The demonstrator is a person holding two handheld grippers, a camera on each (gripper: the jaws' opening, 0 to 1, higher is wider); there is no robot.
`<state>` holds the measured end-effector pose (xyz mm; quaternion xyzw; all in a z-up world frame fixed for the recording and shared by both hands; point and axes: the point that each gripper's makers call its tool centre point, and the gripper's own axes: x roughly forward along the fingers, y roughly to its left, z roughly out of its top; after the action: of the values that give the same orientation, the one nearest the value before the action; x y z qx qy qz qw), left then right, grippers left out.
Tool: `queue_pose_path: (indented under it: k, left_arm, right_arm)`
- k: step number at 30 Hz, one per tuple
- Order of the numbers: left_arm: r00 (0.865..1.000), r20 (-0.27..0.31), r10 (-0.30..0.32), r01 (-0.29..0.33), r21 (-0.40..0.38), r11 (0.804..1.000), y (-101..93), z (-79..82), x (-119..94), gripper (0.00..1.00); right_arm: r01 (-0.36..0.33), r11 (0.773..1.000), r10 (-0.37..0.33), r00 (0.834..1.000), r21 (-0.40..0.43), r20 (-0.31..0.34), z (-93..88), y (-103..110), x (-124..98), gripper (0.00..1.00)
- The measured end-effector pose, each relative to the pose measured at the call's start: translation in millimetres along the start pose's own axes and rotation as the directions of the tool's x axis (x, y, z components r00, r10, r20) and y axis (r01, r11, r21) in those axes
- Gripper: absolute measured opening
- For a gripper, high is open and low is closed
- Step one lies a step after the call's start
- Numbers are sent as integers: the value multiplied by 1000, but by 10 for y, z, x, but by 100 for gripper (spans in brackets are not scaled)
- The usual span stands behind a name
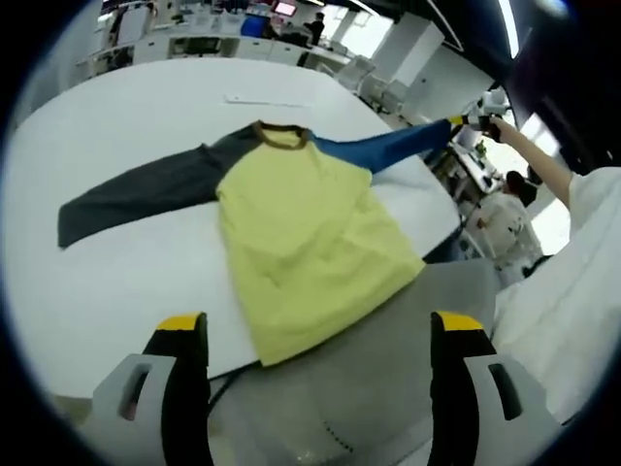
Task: Fold the garment on the visible template until the final outline fits inside the template.
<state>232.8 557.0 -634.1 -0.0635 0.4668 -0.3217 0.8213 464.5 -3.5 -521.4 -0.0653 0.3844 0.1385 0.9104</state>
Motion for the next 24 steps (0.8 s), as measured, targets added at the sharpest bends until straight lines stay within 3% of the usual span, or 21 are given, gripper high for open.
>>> queue_pose_path:
  k: [6,15,18,24]
  left_arm:
    - [1000,5,-5,5,4,1000,21,-47,-59,91]
    - [1000,30,-9,9,8,1000,77,-29,-154,90]
    - [999,37,-17,17,3,1000,92,-33,-158,89]
    - [999,44,-19,19,-3,1000,139,-48,-186,89]
  right_arm:
    - [-13,1000,13,1000,-16,23,125,122,-92,2]
    - [-50,997,54,997,-57,63,365,510,-242,2]
    - [-88,995,92,991,-49,99,522,674,-294,2]
    - [-74,995,82,991,-73,109,702,647,-296,2]
